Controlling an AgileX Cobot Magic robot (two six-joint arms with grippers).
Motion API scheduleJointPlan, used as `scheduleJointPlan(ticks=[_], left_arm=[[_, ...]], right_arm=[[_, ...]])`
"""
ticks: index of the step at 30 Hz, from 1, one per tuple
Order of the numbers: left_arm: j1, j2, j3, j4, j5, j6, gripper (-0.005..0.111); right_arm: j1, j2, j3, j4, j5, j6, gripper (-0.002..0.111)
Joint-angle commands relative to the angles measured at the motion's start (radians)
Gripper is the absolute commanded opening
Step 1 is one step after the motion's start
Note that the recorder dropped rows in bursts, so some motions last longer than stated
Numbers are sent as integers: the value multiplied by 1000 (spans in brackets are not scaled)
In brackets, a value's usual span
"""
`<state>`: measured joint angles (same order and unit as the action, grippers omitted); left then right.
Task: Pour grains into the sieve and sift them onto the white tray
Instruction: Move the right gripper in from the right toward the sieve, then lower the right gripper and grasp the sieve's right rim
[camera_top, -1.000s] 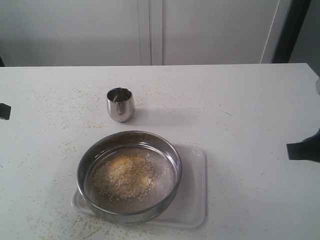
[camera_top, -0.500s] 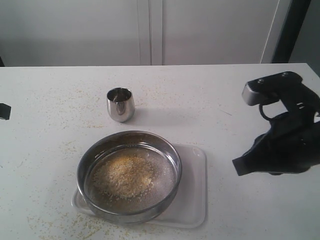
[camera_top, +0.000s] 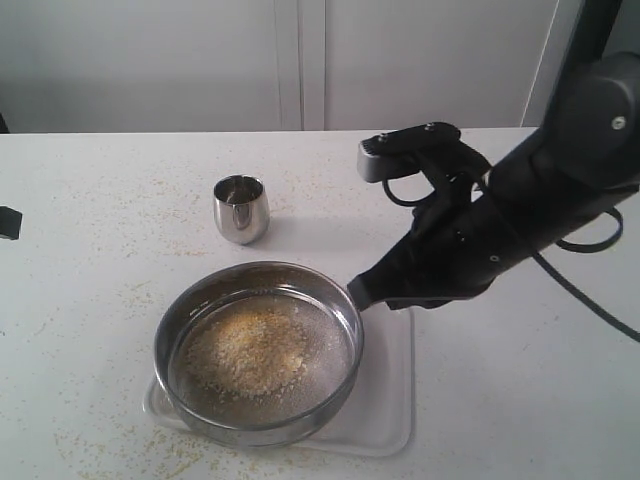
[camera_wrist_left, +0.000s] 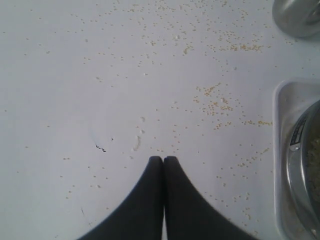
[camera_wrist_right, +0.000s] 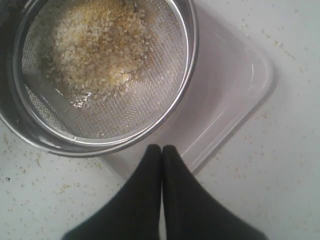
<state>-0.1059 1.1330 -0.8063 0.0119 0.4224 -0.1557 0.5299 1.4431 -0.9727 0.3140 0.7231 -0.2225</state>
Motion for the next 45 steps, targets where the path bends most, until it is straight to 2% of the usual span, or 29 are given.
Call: scheduleJointPlan(ticks=[1,5,19,22,29,30,45], left_arm=[[4,-7,8,-12,5,0,0],[4,-7,8,-12,5,0,0],[4,-7,8,-12,5,0,0],[4,-7,8,-12,5,0,0],[4,-7,8,-12,5,0,0],[4,-7,8,-12,5,0,0],[4,-7,8,-12,3,0,0]], right_arm=[[32,59,-65,-112,-1,100,0],[55,105,-116,-182,33,153,0],[60,297,-314,-242,103,212,1],[60,335,-354,-242,115,212,11],[58,417,-440,-258,162,208,54],[58,426,-450,-263,164,208,57],[58,592,-531,-336,190,254,58]])
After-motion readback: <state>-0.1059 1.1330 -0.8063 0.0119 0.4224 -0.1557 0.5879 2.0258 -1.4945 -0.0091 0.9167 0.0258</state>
